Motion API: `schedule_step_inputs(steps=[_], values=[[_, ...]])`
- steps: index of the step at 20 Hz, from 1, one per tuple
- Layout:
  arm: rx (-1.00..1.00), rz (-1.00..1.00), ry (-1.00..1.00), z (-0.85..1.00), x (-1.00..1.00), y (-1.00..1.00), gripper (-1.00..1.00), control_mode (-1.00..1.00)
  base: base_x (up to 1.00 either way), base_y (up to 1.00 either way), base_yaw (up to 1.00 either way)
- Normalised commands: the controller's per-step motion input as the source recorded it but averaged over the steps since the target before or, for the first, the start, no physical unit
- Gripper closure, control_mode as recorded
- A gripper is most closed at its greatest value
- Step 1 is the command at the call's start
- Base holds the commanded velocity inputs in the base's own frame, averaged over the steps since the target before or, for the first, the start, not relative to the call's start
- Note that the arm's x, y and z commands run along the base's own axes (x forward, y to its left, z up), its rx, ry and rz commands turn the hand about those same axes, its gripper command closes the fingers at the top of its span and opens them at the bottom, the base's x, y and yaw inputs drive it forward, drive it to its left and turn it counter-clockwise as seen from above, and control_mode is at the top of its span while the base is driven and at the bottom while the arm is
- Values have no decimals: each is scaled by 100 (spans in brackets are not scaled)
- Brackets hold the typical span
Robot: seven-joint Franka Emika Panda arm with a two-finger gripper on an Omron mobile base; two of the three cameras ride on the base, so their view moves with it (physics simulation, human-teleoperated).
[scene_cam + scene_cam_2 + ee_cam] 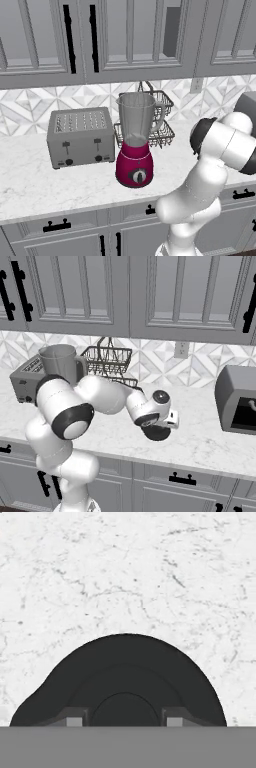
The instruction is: Close the lid blender by securely placing the lid on top.
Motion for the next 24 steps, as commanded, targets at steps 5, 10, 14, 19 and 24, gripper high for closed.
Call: schedule_step_inputs(steps=[5,10,14,19,24], values=[[0,8,-13,47,-39,2,100,-100,0,0,0],[0,8,-1,76,-29,9,100,-100,0,0,0],[-1,8,0,82,-29,25,100,-100,0,0,0],[-2,4,-2,70,-24,35,100,-100,0,0,0],[0,0,-8,75,-17,31,100,-100,0,0,0]])
